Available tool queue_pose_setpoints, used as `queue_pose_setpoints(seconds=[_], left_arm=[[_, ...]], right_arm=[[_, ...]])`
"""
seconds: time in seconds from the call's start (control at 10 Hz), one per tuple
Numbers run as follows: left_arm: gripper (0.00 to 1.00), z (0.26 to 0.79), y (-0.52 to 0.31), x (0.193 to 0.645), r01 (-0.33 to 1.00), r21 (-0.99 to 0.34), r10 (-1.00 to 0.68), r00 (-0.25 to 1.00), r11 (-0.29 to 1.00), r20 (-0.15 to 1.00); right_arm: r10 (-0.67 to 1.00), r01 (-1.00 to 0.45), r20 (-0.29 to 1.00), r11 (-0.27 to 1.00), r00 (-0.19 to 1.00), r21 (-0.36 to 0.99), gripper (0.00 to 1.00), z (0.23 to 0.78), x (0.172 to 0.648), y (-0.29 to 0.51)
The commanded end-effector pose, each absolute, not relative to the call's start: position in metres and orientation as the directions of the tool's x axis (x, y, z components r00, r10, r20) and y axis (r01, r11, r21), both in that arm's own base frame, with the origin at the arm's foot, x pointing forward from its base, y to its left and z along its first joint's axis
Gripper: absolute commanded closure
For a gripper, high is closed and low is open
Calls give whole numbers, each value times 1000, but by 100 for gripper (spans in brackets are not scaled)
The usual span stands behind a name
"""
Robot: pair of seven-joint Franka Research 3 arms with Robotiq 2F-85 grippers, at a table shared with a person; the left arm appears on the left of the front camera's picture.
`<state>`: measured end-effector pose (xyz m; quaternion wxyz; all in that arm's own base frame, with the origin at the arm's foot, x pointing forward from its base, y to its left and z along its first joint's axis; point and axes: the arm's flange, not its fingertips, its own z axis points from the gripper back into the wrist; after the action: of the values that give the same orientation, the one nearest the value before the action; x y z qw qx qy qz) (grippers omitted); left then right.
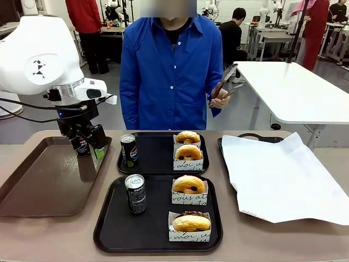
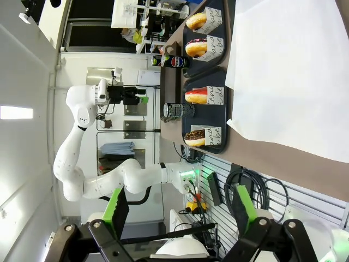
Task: Set up donuts and drinks on trays.
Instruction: Pick up one Pepsi coke from the Handle tray and place it on the Flat Tray without a Pepsi coke.
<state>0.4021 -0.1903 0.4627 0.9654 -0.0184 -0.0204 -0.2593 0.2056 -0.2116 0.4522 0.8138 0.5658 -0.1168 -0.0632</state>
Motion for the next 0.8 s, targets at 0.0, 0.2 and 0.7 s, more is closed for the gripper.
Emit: queue_pose_setpoints(seconds=[0.0, 0.2, 0.7], left_arm=[[0, 466, -197, 407, 507, -28, -506, 861, 861, 52], [0, 465, -195, 403, 508, -24, -506, 861, 861, 53], [0, 539, -23, 423, 132, -615, -7, 979, 778, 201]], right_arm=[[-235, -53, 138, 336, 962, 940, 0, 452, 205, -212], [-235, -53, 138, 336, 962, 940, 0, 452, 205, -212], [-235, -53, 138, 336, 962, 940, 0, 452, 205, -212]])
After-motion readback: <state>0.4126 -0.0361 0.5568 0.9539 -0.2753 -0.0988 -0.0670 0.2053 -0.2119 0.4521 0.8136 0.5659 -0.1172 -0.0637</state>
